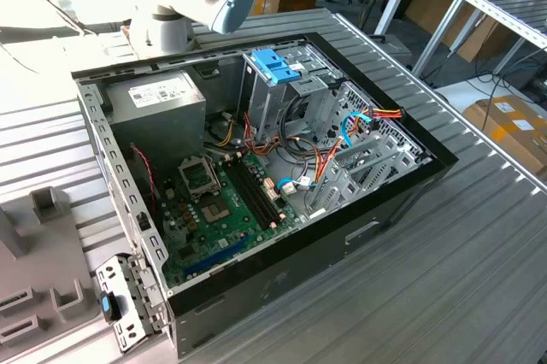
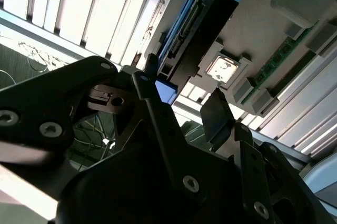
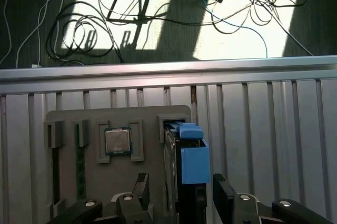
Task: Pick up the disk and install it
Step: 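Pick up the disk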
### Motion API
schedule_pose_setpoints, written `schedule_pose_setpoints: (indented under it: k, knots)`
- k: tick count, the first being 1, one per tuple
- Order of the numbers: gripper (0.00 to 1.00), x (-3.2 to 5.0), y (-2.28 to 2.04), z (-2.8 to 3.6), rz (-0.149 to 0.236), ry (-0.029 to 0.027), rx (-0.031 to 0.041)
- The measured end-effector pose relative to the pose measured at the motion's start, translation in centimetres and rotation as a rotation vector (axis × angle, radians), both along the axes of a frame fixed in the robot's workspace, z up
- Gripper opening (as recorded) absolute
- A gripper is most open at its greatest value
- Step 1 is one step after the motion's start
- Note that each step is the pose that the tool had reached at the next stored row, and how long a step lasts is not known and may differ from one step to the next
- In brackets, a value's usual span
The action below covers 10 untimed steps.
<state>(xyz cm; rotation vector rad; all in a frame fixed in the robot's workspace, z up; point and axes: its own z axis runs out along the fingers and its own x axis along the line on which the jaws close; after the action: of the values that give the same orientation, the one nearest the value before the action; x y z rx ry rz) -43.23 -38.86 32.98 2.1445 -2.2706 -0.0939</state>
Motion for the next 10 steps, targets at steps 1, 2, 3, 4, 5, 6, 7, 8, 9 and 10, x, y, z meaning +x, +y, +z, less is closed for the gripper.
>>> schedule_pose_setpoints:
  k: [1,2,3,4,5,6,7,8,9,10]
  knots:
    - [0.6,0.0,0.0,-0.01,0.0,0.0,0.0]
    - [0.6,0.0,0.0,-0.03,0.0,0.0,0.0]
    - [0.6,0.0,0.0,-0.05,0.0,0.0,0.0]
    - [0.6,0.0,0.0,-0.06,0.0,0.0,0.0]
    - [0.6,0.0,0.0,-0.08,0.0,0.0,0.0]
    - [0.6,0.0,0.0,-0.09,0.0,0.0,0.0]
    - [0.6,0.0,0.0,-0.11,0.0,0.0001,0.0]
    - [0.6,0.0,0.0,-0.13,0.0,0.0001,-0.0001]
    - [0.6,0.0,0.0,-0.17,0.0,0.0,0.0]
    - [0.6,0.0,0.0,-0.2,0.0,0.0001,0.0]
